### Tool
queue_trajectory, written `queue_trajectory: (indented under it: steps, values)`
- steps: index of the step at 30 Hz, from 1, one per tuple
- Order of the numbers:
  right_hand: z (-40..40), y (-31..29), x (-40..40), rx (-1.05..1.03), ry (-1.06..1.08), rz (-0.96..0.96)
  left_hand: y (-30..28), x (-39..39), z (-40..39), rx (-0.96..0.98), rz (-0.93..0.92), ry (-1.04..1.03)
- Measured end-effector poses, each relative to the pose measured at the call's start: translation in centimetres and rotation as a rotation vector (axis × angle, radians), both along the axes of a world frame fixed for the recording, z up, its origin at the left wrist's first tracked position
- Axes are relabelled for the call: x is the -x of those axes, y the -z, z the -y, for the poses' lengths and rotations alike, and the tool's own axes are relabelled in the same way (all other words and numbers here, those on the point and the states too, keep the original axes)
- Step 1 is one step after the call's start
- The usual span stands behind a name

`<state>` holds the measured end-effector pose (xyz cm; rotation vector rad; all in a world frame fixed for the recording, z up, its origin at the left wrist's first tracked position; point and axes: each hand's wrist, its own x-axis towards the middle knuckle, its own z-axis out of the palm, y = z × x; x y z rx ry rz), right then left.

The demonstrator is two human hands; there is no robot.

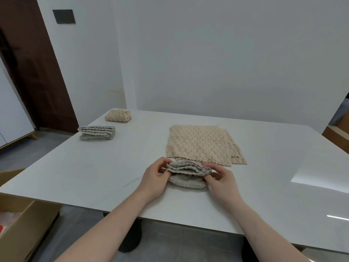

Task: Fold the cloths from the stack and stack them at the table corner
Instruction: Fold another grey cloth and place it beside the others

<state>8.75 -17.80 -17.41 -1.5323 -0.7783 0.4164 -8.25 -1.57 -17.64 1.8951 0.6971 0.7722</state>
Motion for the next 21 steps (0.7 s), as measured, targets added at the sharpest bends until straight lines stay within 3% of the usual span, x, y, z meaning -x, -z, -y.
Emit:
queue_trajectory:
  steps: [7,16,21]
  values:
    - [-0.27,0.63,0.73,0.082,0.063,0.2,0.56,0.06,0.07,-0.136,-0.116,-0.022]
    - [-0.57,0.76,0.84,0.356,0.106,0.523,0.83,-0.56,0.09,-0.278,-0.255,-0.253]
    - [-0.6,0.45,0.95,0.404,0.128,0.541,0.33,-0.35,0.49,-0.286,-0.288,-0.261]
